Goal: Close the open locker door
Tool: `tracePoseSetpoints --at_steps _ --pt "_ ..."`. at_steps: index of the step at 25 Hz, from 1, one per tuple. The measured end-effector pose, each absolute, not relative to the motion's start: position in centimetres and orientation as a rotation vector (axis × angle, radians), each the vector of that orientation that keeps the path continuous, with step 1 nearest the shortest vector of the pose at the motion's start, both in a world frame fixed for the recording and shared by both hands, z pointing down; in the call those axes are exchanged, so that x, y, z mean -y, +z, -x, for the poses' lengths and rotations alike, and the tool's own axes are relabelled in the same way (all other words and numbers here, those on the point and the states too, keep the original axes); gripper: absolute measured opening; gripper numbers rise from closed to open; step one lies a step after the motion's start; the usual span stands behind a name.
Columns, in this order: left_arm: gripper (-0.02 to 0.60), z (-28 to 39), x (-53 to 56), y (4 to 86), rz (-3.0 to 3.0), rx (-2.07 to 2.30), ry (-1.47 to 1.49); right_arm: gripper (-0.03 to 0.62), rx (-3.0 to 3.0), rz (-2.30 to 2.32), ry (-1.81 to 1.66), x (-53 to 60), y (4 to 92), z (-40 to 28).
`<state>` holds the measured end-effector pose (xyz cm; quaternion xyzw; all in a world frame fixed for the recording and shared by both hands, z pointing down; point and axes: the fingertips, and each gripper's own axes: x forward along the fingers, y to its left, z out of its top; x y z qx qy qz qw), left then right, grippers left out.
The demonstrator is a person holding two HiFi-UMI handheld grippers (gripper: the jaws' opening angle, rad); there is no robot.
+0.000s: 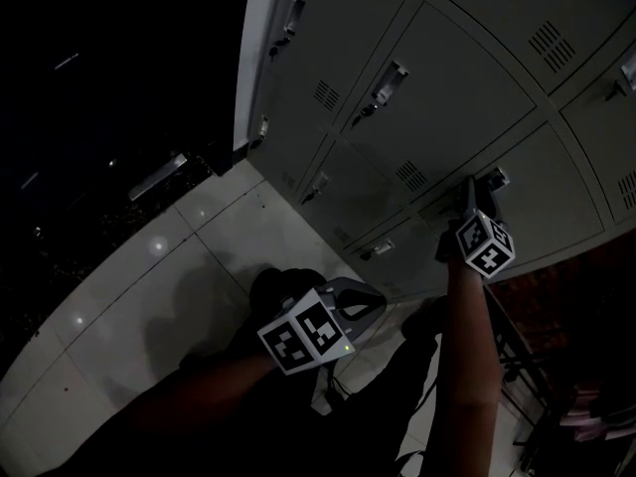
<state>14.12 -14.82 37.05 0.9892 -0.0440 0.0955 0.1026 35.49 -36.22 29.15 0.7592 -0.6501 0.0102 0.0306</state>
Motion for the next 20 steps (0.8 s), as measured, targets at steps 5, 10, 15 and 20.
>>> tracePoseSetpoints --at_steps 5,10,15,20 --pt "0.012 -14.1 14.8 37.2 -2.925 0.129 0.288 0.112 2.054 -2.335 0.039 36.1 29.1 -35.3" --pt "0.012 -14.2 14.9 37.3 -2.935 0.131 0.3 0.143 2.143 -2.321 0.055 35.2 28.7 -34.2" --pt "0.012 -14.1 14.9 37.5 -2.945 0.127 0.314 0.143 2.178 -2.316 0.031 33.4 27.8 -34.1" --pt "0.012 -14.1 15.0 37.5 -2.938 0.123 0.305 0.123 2.146 -2.255 -0.015 31.1 27.7 -33.7"
